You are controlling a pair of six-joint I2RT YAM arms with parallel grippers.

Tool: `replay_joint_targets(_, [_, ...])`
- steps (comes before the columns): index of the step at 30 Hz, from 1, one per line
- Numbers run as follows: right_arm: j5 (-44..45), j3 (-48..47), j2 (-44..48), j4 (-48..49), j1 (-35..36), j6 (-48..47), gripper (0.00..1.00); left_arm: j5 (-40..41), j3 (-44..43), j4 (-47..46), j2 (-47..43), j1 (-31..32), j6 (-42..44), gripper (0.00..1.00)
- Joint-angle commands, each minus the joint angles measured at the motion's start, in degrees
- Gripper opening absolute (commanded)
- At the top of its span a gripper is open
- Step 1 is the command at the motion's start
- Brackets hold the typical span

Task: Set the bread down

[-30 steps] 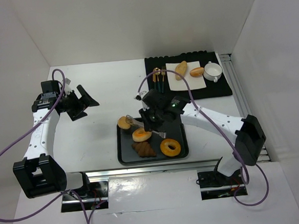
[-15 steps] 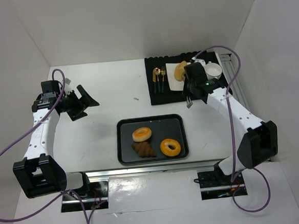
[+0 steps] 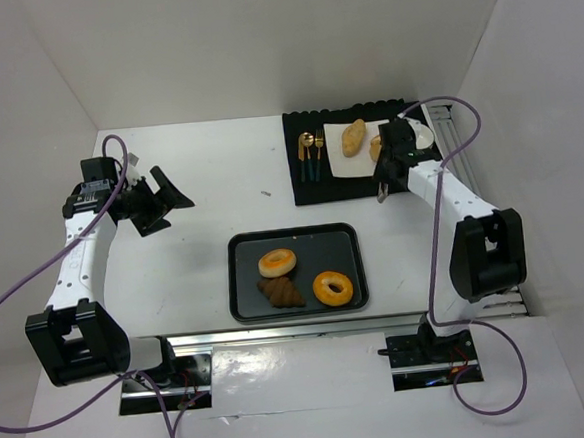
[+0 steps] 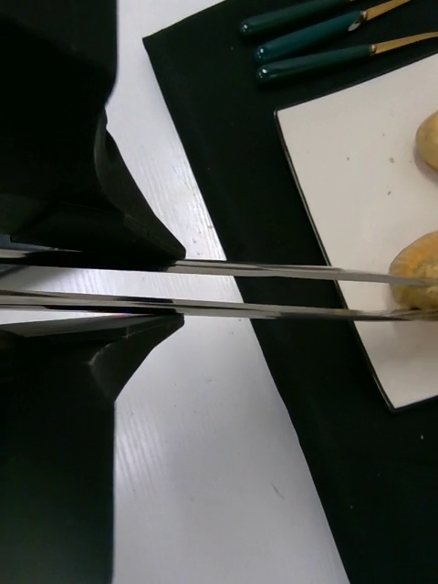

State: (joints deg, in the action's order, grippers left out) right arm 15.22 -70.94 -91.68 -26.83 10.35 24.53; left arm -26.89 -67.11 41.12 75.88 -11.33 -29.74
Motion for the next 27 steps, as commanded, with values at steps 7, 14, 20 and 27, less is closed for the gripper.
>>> replay_joint_targets(7, [-2.92,-0.08,0.44,3.46,-0.15,-0.89,0.52,-0.97,-1.0,-0.61,0.68,-0.18,1.61,1.0])
replay_joint_targets(14, [-0.56,-1.13,5.01,0.47,-0.15,-1.42,0.54,-0.97,-1.01,-0.08,0.68,-0.18,1.61,1.0])
replay_joint_targets(20, [2.0,2.81,10.9,-0.86,-0.68,-1.95,0.58,-0.97,-1.0,-0.08,0.68,-0.18,1.61,1.0])
replay_joint_targets(27, [4.55,9.32,17.67,-2.52,-0.68,-0.19,0.6,-0.97,-1.0,-0.08,0.68,-0.18,1.61,1.0])
